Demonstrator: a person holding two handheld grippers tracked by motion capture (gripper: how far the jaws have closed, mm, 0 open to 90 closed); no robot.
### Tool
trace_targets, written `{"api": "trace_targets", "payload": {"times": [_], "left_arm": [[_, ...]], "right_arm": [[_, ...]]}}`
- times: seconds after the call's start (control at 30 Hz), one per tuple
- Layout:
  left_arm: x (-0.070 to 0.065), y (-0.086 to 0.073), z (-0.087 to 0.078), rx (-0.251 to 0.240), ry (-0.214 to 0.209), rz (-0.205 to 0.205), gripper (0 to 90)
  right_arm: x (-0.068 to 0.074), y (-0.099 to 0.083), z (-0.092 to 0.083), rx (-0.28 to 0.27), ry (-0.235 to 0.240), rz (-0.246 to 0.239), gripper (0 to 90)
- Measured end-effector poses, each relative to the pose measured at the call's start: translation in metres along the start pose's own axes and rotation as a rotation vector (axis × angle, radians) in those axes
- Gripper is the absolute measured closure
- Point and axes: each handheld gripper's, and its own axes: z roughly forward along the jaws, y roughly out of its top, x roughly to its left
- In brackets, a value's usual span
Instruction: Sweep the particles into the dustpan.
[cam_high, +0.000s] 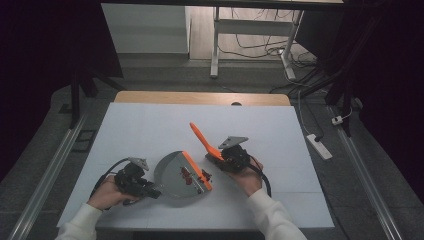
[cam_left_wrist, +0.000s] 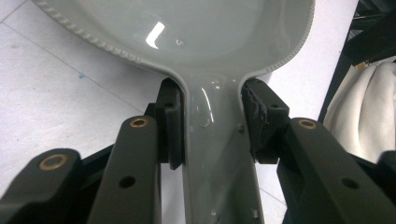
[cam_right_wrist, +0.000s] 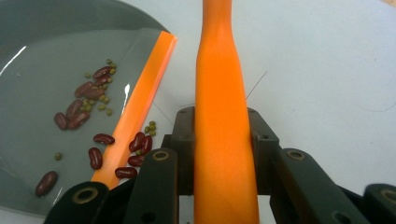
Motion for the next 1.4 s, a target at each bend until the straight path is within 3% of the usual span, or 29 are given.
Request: {"api": "trace_targets", "payload": {"times": [0.13, 0.77, 0.87, 0.93, 1.1, 1.2, 1.27, 1.3, 1.4], "left_arm": [[-0.001, 0.0, 0.0, 0.0, 0.002, -0.002, 61.8], [0.0, 0.001, 0.001, 0.003, 0.0, -0.003, 61.8], [0.0, 0.001, 0.002, 0.005, -0.002, -0.003, 61.8], [0.0, 0.001, 0.002, 0.005, -0.001, -0.003, 61.8], [0.0, 0.001, 0.002, 0.005, -0.001, -0.003, 61.8], [0.0, 0.001, 0.002, 0.005, -0.005, -0.005, 61.8], [0.0, 0.001, 0.002, 0.005, -0.003, -0.002, 61.8], [0.0, 0.001, 0.002, 0.003, -0.004, -0.004, 61.8], [0.0, 0.001, 0.002, 0.004, -0.004, -0.003, 61.8]], "right_arm": [[0.006, -0.002, 0.005, 0.022, 0.014, 0.001, 70.2], [0.04, 0.001, 0.008, 0.009, 0.054, -0.038, 70.1], [0.043, 0.002, 0.009, -0.009, 0.077, -0.013, 70.1], [0.049, 0.006, 0.008, -0.037, 0.127, -0.001, 70.2], [0.064, 0.012, 0.009, -0.047, 0.189, -0.049, 70.2], [0.063, 0.015, 0.002, -0.073, 0.151, -0.069, 70.2], [0.059, 0.015, -0.001, -0.085, 0.139, -0.058, 70.2], [0.047, 0.015, -0.009, -0.11, 0.117, -0.027, 70.2], [0.03, 0.011, -0.017, -0.117, 0.074, 0.0, 70.1]]}}
